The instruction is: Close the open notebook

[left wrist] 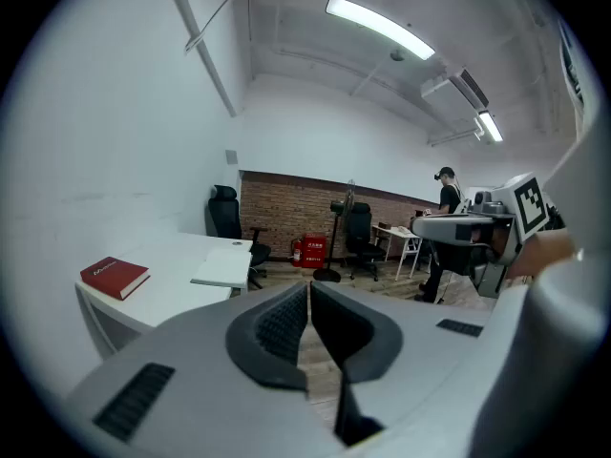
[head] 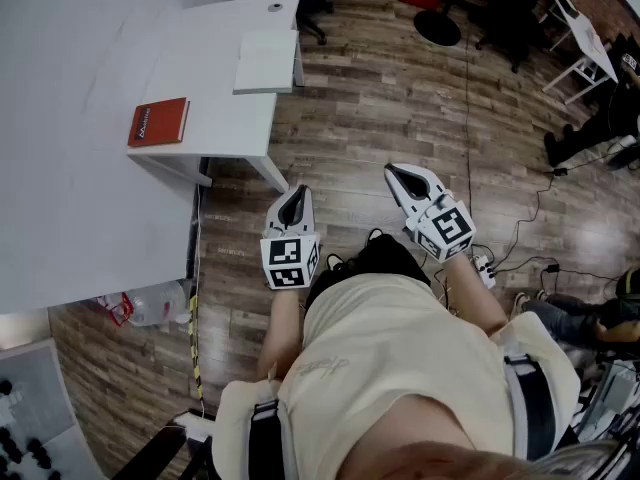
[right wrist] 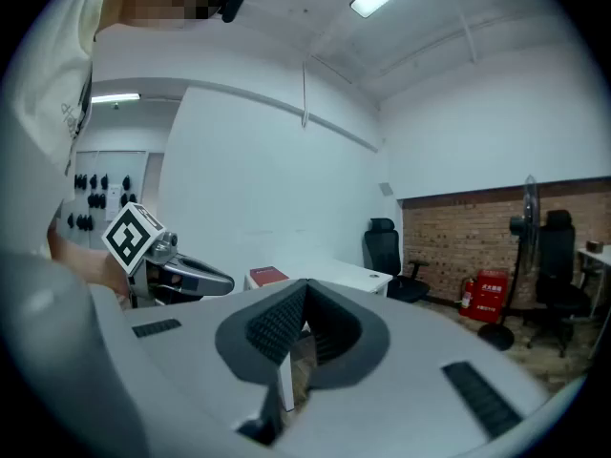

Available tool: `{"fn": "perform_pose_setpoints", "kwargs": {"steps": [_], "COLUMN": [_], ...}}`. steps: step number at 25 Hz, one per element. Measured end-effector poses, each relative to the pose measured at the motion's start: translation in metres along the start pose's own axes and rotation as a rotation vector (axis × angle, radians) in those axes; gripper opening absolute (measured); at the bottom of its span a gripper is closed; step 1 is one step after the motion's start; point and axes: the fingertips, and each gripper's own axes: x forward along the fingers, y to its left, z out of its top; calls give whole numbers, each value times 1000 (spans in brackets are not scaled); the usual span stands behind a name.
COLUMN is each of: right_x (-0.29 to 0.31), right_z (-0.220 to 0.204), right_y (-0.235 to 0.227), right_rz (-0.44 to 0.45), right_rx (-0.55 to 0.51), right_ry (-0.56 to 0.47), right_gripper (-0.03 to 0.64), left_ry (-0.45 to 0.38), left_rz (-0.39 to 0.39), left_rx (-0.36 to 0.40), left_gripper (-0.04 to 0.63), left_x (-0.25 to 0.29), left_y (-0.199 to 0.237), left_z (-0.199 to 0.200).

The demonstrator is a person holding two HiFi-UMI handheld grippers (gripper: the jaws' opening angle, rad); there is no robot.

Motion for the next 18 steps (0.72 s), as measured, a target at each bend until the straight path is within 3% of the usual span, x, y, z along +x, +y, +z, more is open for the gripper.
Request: {"fn": "perform_pose_setpoints", "kwargs": {"steps": [8,18], "right_x": [3,41], "right_z": [-7,-12], "right_y": [-35,-106], "right_rz": [-45,12], "right_rx": [-16,32], "right_ry": [24,-4], "right_gripper": [8,7], "left_ry": [19,57], "left_rz": [-29,21], "left_rx": [-4,42], "left_gripper": [26,26], "left_x": [37,104], "left_y": [0,10], "left_z": [3,32]}}
